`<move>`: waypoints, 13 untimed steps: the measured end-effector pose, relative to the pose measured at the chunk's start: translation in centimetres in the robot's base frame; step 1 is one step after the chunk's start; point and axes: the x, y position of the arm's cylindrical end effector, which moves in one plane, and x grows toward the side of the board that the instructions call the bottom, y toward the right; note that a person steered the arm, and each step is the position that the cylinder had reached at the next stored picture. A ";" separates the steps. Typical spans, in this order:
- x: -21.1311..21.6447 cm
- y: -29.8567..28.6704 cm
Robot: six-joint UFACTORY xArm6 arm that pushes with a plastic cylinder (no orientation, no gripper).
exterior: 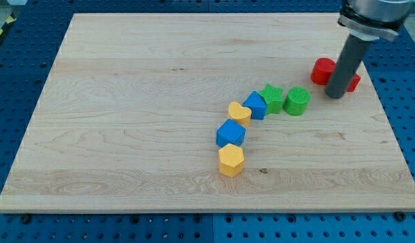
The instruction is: Move the blue cube to the top left of the board
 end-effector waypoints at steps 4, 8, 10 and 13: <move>10.3 -15.4; 7.1 -22.7; 4.4 -27.8; -5.5 -34.4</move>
